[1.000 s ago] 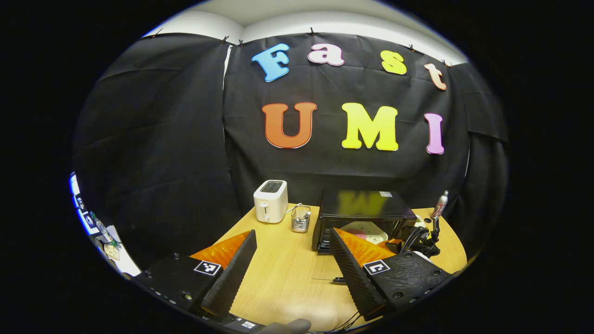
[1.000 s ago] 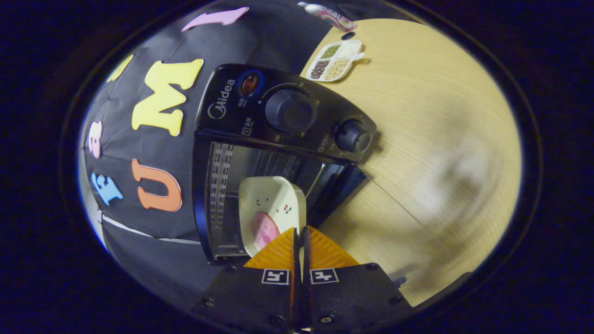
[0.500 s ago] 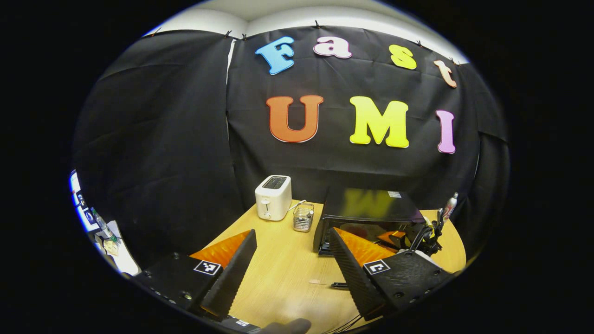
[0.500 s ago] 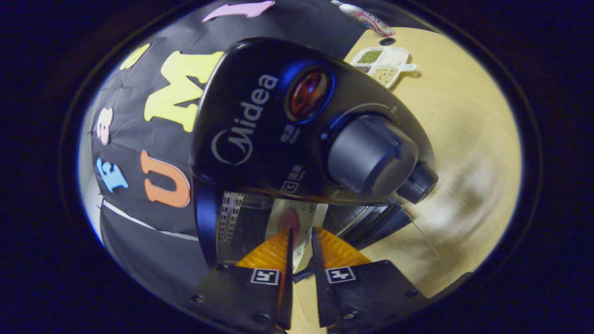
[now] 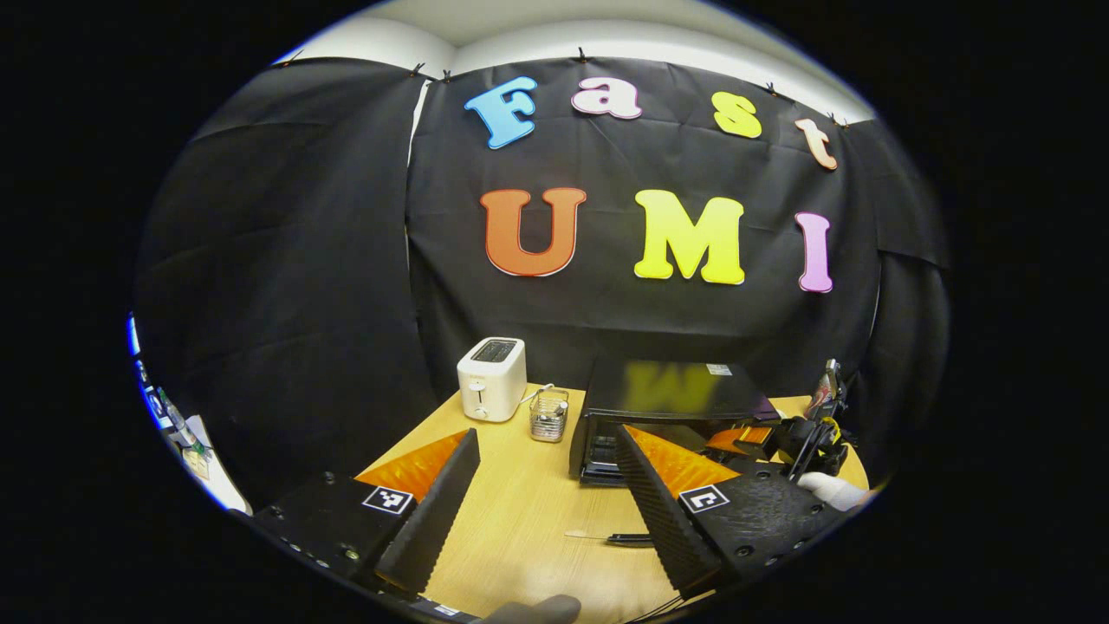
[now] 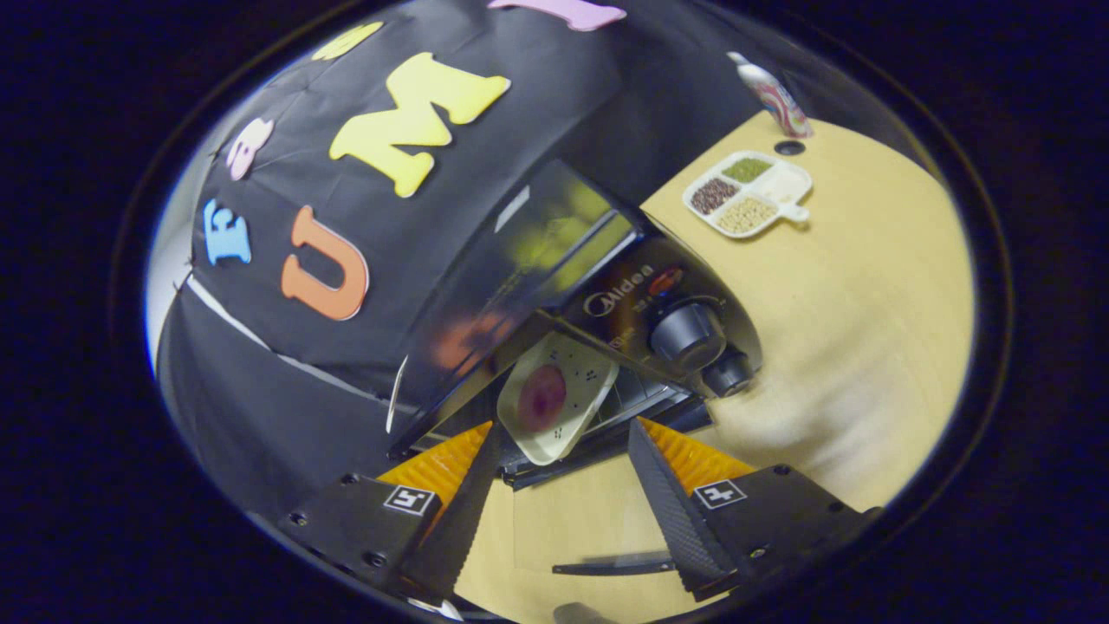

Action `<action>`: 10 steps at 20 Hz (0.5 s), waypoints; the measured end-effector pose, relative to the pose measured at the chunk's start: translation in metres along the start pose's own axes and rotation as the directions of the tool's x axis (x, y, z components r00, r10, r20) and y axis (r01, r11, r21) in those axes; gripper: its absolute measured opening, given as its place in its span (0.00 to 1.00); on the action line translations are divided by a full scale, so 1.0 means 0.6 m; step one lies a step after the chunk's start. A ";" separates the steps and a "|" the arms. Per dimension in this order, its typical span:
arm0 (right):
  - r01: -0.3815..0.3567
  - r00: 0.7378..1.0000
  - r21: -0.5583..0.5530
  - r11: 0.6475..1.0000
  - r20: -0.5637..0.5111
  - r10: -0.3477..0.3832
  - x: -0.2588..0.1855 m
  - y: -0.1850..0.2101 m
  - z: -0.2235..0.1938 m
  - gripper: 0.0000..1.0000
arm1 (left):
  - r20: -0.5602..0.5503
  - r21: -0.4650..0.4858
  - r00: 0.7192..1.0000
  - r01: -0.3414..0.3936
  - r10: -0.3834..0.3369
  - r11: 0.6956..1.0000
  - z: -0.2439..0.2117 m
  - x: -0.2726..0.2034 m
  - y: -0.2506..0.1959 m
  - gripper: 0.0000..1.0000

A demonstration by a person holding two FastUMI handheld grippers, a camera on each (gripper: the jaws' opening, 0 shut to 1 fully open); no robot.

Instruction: Open the electric oven with the left hand, put the food in, and close the electric oven.

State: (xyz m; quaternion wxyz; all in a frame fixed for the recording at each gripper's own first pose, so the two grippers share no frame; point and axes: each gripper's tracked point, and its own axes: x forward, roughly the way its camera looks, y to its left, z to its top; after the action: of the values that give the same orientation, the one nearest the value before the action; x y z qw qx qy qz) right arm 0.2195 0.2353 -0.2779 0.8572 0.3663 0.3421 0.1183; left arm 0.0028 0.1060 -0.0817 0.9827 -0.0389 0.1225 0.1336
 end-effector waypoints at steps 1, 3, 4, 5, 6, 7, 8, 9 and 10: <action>0.006 1.000 -0.050 0.999 0.020 -0.005 -0.021 0.007 0.001 0.93 | 0.006 0.002 1.000 0.007 -0.007 1.000 -0.001 -0.001 0.000 0.96; 0.026 0.998 -0.151 0.988 0.056 -0.018 -0.064 0.018 0.003 0.96 | 0.023 0.002 0.999 0.027 -0.027 1.000 -0.001 -0.005 0.001 0.95; 0.041 0.997 -0.211 0.977 0.077 -0.025 -0.086 0.024 0.004 0.92 | 0.032 0.000 0.999 0.040 -0.040 0.999 0.001 -0.007 0.001 0.96; 0.066 0.994 -0.275 0.959 0.103 -0.039 -0.110 0.025 0.009 0.93 | 0.035 -0.003 0.998 0.053 -0.053 0.999 -0.001 -0.011 -0.002 0.95; 0.089 0.990 -0.331 0.939 0.137 -0.045 -0.134 0.029 0.014 0.92 | 0.042 -0.005 0.997 0.071 -0.070 0.997 -0.001 -0.012 -0.003 0.96; 0.108 0.985 -0.372 0.922 0.168 -0.048 -0.158 0.035 0.016 0.92 | 0.045 -0.008 0.995 0.087 -0.087 0.996 -0.004 -0.015 -0.004 0.95; 0.131 0.979 -0.406 0.904 0.197 -0.053 -0.183 0.040 0.018 0.94 | 0.052 -0.007 0.993 0.102 -0.102 0.995 -0.007 -0.018 -0.004 0.95; 0.151 0.972 -0.429 0.891 0.230 -0.054 -0.208 0.043 0.024 0.95 | 0.057 -0.005 0.991 0.118 -0.117 0.993 -0.009 -0.017 -0.006 0.96; 0.182 0.961 -0.461 0.868 0.269 -0.059 -0.236 0.045 0.031 0.98 | 0.057 -0.001 0.990 0.132 -0.132 0.991 -0.013 -0.019 -0.009 0.95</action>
State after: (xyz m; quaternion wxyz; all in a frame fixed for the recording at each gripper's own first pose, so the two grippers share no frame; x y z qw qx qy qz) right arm 0.1288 0.1796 -0.1787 0.9626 0.1312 0.2153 0.0994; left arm -0.0084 0.0968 -0.0863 0.9923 -0.0454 0.0913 0.0697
